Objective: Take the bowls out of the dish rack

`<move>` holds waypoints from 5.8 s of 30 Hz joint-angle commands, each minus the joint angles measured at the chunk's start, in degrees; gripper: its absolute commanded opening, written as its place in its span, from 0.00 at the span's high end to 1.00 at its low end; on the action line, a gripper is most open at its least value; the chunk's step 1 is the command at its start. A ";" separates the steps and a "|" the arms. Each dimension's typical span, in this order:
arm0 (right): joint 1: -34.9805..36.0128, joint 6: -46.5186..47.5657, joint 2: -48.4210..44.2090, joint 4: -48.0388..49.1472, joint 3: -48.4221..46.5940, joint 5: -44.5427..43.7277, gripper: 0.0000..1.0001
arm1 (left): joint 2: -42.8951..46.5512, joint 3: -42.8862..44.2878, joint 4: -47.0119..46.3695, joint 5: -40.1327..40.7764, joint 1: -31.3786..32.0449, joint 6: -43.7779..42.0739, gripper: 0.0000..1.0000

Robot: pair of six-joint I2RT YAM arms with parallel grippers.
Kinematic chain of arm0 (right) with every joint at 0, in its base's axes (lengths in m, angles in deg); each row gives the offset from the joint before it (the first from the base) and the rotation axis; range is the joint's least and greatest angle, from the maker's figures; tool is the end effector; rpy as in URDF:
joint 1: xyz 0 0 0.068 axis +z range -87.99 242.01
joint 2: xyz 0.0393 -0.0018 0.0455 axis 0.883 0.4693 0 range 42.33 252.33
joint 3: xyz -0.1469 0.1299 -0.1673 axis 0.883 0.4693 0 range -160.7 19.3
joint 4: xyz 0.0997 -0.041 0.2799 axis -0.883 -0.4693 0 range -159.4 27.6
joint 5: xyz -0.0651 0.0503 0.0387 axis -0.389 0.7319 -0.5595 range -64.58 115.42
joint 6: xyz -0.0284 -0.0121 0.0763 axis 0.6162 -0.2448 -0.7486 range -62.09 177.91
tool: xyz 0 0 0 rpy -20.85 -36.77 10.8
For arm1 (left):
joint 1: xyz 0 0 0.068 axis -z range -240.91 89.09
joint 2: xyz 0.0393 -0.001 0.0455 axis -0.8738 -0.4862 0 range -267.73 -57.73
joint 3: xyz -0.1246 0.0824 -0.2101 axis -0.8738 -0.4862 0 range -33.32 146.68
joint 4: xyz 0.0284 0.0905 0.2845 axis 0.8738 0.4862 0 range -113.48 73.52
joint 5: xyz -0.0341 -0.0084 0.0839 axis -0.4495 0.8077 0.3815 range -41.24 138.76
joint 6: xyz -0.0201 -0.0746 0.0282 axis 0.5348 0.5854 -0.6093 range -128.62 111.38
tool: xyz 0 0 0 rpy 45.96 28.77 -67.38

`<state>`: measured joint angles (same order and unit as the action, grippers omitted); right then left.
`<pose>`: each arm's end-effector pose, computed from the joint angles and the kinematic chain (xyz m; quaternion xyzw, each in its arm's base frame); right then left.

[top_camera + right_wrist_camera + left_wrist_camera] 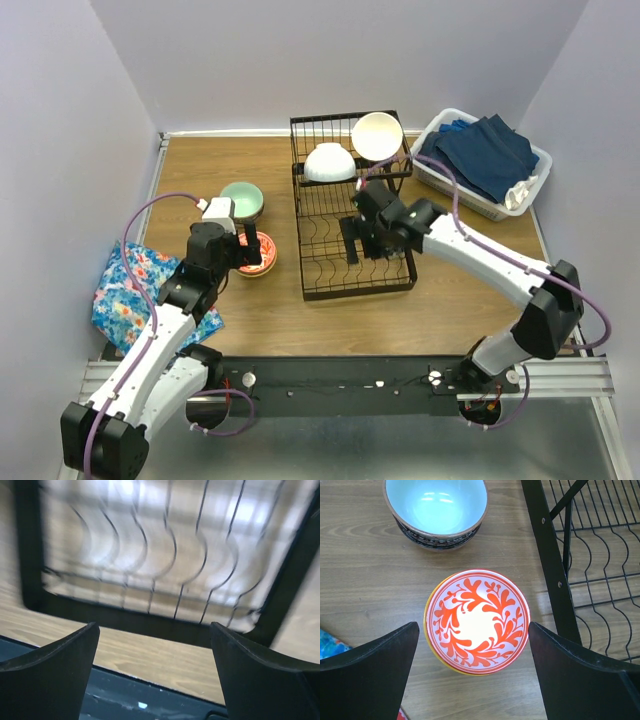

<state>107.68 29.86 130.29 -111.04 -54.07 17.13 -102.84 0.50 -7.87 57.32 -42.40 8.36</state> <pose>0.2646 0.2561 0.2184 -0.1320 0.9614 0.0822 0.2268 0.2553 -0.0742 0.2270 -0.0277 0.8502 -0.0985 0.5164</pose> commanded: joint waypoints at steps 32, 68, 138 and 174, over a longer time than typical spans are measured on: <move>-26.60 45.97 23.65 16.21 -51.00 12.26 0.22 | 5.55 -0.86 3.10 1.55 0.31 0.43 0.01; -24.22 58.11 26.13 18.84 -48.72 12.78 0.97 | 3.88 -0.51 2.31 1.99 0.31 -0.80 0.01; -55.16 -12.38 -27.23 57.34 49.02 -3.22 0.97 | 4.14 -0.60 1.35 2.34 0.22 0.78 0.01; -54.55 14.94 -32.50 40.11 28.20 12.15 0.09 | 3.09 -0.69 1.08 1.73 0.13 0.78 0.01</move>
<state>52.80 35.41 97.61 -70.28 -20.17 18.72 -99.71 -0.09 -5.46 59.02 -42.40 9.19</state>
